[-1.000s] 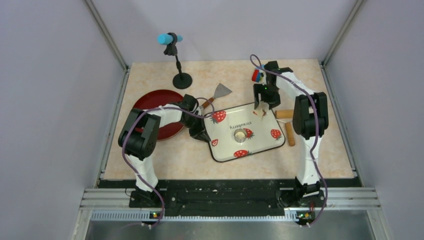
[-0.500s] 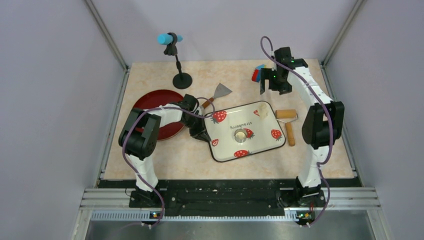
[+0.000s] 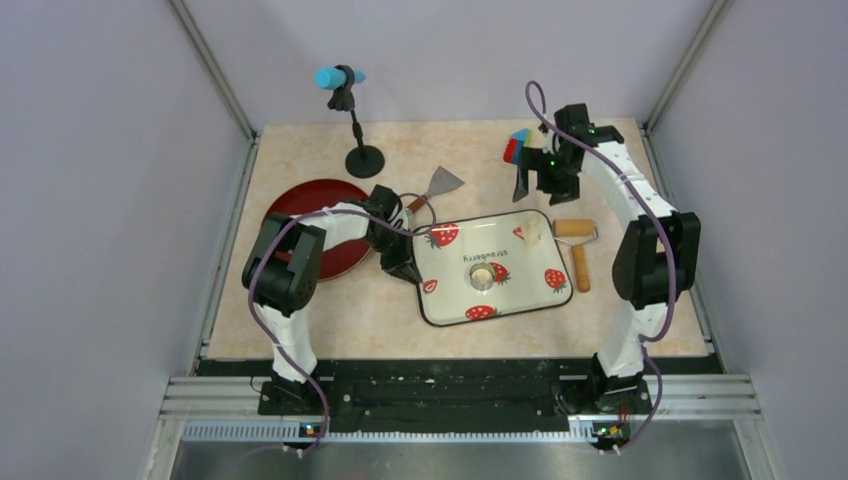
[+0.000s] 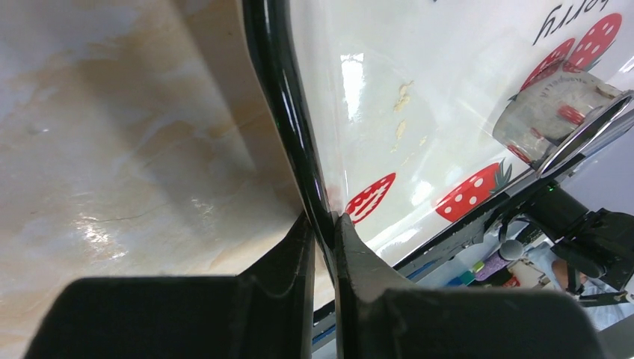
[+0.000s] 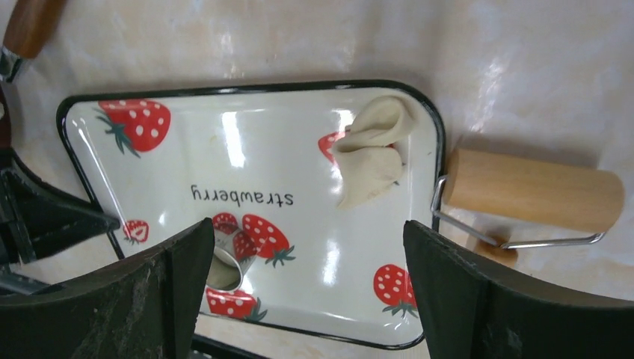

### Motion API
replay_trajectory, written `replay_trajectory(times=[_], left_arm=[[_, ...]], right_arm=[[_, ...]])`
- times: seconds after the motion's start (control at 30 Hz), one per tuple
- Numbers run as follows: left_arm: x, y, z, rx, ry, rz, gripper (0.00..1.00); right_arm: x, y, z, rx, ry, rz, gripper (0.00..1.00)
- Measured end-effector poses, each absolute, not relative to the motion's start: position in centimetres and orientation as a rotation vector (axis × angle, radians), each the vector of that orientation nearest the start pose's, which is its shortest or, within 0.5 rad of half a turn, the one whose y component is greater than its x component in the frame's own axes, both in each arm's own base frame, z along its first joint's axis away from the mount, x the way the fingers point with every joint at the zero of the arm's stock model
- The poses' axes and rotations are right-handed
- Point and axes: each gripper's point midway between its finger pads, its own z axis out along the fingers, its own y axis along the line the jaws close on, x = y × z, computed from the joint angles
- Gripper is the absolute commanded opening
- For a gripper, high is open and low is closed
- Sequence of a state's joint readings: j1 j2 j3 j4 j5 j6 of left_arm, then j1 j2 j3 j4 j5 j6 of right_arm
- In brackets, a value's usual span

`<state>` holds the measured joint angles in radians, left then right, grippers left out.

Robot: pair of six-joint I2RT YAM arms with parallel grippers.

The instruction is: Roll out the dumpling wrappers from the dough

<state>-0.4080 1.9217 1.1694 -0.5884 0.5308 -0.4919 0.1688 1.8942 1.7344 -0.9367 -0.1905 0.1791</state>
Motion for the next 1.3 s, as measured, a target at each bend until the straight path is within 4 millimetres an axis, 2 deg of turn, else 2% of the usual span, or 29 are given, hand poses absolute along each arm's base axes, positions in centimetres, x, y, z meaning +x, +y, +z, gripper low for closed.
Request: replay_trajectory(times=[0.13, 0.3, 0.5, 0.6, 0.8, 1.3], left_arm=[[27.3, -23.4, 2.0, 0.007, 3.038, -0.893, 0.0], [27.3, -23.4, 2.0, 0.022, 3.035, -0.896, 0.0], [27.3, -23.4, 2.0, 0.025, 3.034, -0.898, 0.0], [27.3, -23.4, 1.9, 0.025, 3.034, -0.899, 0.0], [27.3, -23.4, 1.9, 0.026, 3.028, -0.902, 0.0], [27.3, -23.4, 1.9, 0.023, 3.021, -0.903, 0.0]], right_arm=[[38.6, 11.9, 13.7, -0.062, 2.753, 0.456, 0.9], [34.8, 13.4, 12.6, -0.104, 2.841, 0.56, 0.81], [30.3, 16.9, 11.0, -0.25, 2.949, 0.682, 0.74], [28.7, 18.6, 10.5, -0.327, 2.986, 0.762, 0.69], [27.0, 20.3, 8.2, -0.383, 3.093, 0.838, 0.64], [26.0, 20.4, 5.0, -0.377, 3.214, 0.826, 0.42]])
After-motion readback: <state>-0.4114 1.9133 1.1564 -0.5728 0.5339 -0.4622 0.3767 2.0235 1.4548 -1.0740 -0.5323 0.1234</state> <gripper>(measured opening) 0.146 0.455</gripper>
